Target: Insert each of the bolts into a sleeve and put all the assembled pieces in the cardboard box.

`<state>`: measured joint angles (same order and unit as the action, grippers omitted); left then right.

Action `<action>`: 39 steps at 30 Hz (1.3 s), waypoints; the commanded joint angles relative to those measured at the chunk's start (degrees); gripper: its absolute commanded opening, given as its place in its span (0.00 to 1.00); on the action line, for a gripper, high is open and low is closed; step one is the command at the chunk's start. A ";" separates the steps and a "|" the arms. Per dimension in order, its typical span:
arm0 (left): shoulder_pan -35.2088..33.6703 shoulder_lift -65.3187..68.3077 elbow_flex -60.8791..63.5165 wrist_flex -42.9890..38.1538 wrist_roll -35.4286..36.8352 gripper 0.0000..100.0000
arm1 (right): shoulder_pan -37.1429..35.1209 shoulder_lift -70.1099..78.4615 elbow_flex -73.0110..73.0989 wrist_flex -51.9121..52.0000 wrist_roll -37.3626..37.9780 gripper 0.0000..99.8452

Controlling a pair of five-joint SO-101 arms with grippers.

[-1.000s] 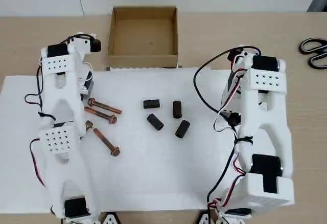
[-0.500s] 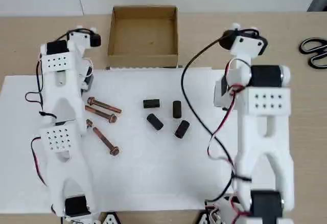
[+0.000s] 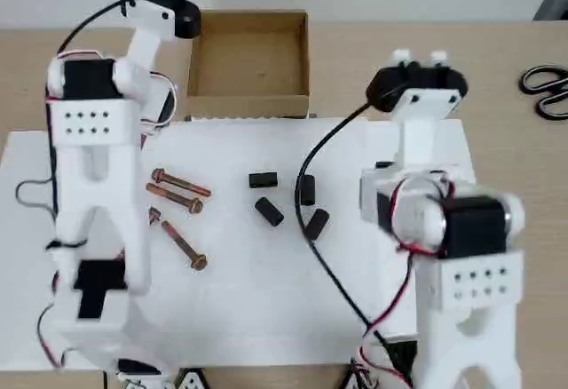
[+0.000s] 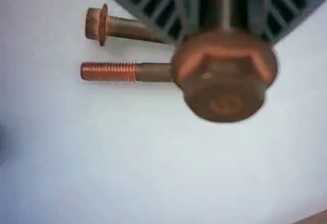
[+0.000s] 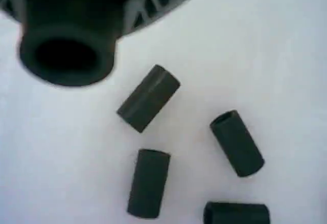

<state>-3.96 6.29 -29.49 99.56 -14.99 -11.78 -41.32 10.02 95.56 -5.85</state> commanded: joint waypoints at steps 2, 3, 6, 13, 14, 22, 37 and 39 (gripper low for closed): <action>2.29 -14.15 8.92 0.70 6.42 0.00 | -7.16 -9.10 5.54 -3.56 0.00 0.00; 2.90 -16.18 11.56 -0.09 7.65 0.00 | -8.22 -10.86 8.18 -5.41 0.00 0.00; 3.69 -21.80 20.00 -5.45 11.25 0.00 | -10.42 -15.87 15.74 -10.77 0.00 0.00; 4.13 -36.66 38.64 -15.30 25.76 0.00 | -15.60 -26.24 28.31 -19.03 0.09 0.00; 4.57 -38.86 41.19 -16.26 28.13 0.00 | -15.87 -27.21 29.36 -19.65 0.09 0.00; 5.10 -58.02 62.90 -33.58 43.43 0.00 | -18.51 -28.79 35.96 -27.74 0.18 0.00; 19.34 -98.99 96.22 -51.43 53.45 0.00 | -31.87 -28.62 46.59 -36.18 0.18 0.00; 21.89 -102.95 97.71 -51.25 53.98 0.00 | -32.40 -28.62 46.68 -36.18 0.35 0.00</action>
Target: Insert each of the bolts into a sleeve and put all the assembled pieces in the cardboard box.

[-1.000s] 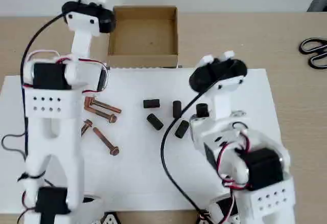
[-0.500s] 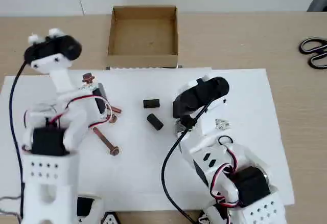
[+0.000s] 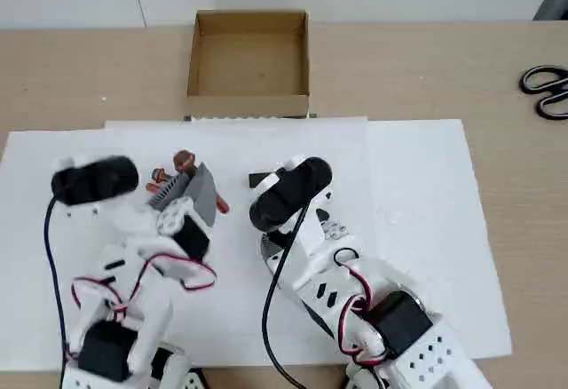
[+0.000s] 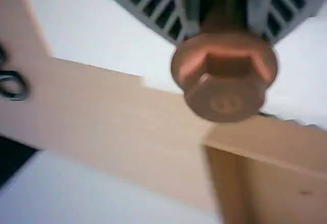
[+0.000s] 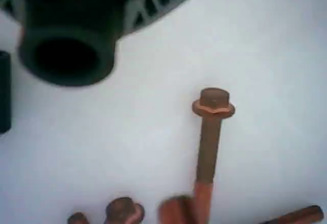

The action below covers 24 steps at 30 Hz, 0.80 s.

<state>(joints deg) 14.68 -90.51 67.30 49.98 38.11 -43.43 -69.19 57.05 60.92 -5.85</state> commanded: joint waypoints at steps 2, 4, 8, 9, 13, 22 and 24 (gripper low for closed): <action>5.10 -9.32 1.98 -1.67 0.88 0.00 | -1.36 -0.75 -0.35 -1.54 0.35 0.00; 6.15 -11.08 2.33 -1.67 0.88 0.00 | -2.33 -0.75 -0.35 -1.54 0.35 0.00; 6.51 -11.34 2.33 -1.67 0.88 0.00 | -3.38 -0.75 -0.35 -1.54 0.44 0.00; 6.51 -11.34 2.33 -1.67 0.88 0.00 | -3.38 -0.75 -0.35 -1.54 0.44 0.00; 6.51 -11.34 2.51 -1.67 0.88 0.00 | -3.47 -0.75 -0.35 -1.80 0.44 0.00; 6.51 -11.34 2.59 -1.49 0.88 0.00 | -3.47 -0.75 -0.35 -6.02 4.22 0.00; 6.51 -11.34 2.59 -0.88 0.88 0.00 | -3.47 -0.75 -0.35 -6.02 4.22 0.00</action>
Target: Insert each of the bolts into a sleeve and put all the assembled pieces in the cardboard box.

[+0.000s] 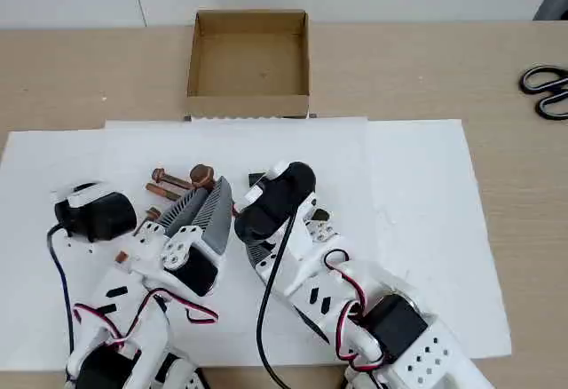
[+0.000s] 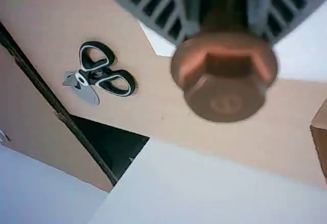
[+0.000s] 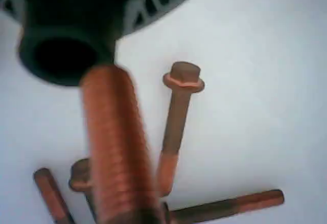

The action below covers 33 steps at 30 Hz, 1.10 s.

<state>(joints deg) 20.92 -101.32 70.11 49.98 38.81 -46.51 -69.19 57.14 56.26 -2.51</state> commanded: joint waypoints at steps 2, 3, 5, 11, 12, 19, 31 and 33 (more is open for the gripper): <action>0.35 -0.53 -0.22 -0.09 0.18 0.00 | -0.40 -0.75 -0.44 -1.36 0.88 0.00; 0.35 -0.53 -0.22 0.44 0.18 0.00 | -0.40 -0.75 -0.44 -1.36 0.88 0.00; 0.35 -0.53 -0.22 1.05 0.18 0.00 | -0.40 -0.75 -0.44 -1.45 0.88 0.00; 0.35 -0.53 1.45 0.88 0.18 0.00 | -3.47 -0.75 -0.44 -1.45 0.88 0.00; 0.35 -0.53 1.45 0.88 0.18 0.00 | -3.65 -0.75 -0.44 -1.45 0.88 0.00; 0.70 -0.53 1.54 1.58 0.00 0.00 | -3.47 -1.10 -0.44 -2.68 0.88 0.00; 10.55 -0.53 1.19 14.95 -6.86 0.00 | -3.47 -1.19 -0.53 -10.86 8.44 0.00; 10.55 -0.53 1.19 17.14 -7.74 0.00 | -3.47 -1.19 -0.53 -11.56 8.79 0.00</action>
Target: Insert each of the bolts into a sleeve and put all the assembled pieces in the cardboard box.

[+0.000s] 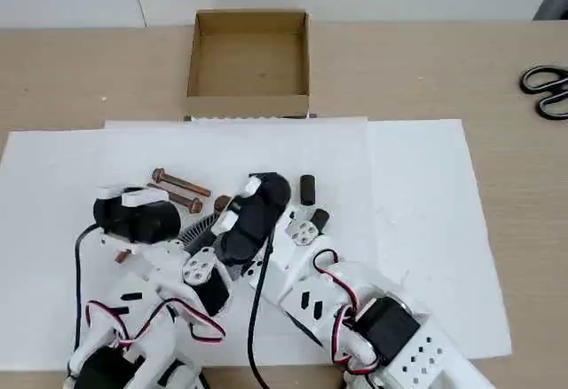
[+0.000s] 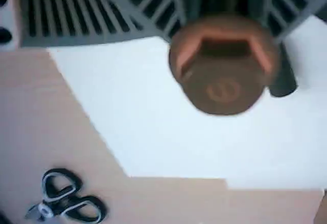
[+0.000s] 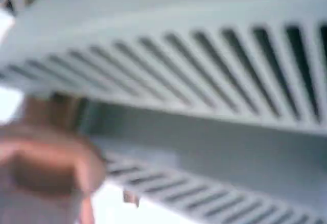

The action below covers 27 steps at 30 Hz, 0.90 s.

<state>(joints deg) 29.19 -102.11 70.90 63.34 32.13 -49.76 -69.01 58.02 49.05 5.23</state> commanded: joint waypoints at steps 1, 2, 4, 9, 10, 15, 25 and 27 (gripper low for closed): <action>2.20 0.26 0.40 4.31 -1.49 0.00 | -0.22 -1.36 -1.41 -4.35 1.05 0.00; 2.02 0.26 0.40 4.40 -1.76 0.00 | -0.22 -1.36 -1.41 -4.35 1.05 0.00; 1.93 0.18 0.40 3.69 -1.76 0.00 | -0.13 -1.36 -1.41 -4.26 1.05 0.00; 1.93 0.26 0.40 1.32 -2.29 0.10 | -0.13 -1.01 -1.32 -4.18 1.05 0.00; 1.93 0.26 0.40 1.32 -2.73 0.14 | -0.13 -1.01 -1.32 -4.18 1.05 0.00; 1.76 0.26 0.40 1.49 -4.92 0.24 | -0.13 -0.92 -1.23 -4.18 1.05 0.00; -3.87 0.35 -4.70 1.32 -11.78 0.24 | 2.15 -0.92 -1.23 -4.09 1.05 0.00; -6.15 0.35 -5.49 1.49 -13.80 0.24 | 2.33 -0.92 -1.23 -4.09 1.05 0.00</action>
<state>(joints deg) 24.70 -102.11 67.56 64.66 21.23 -49.05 -69.27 58.02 47.74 6.02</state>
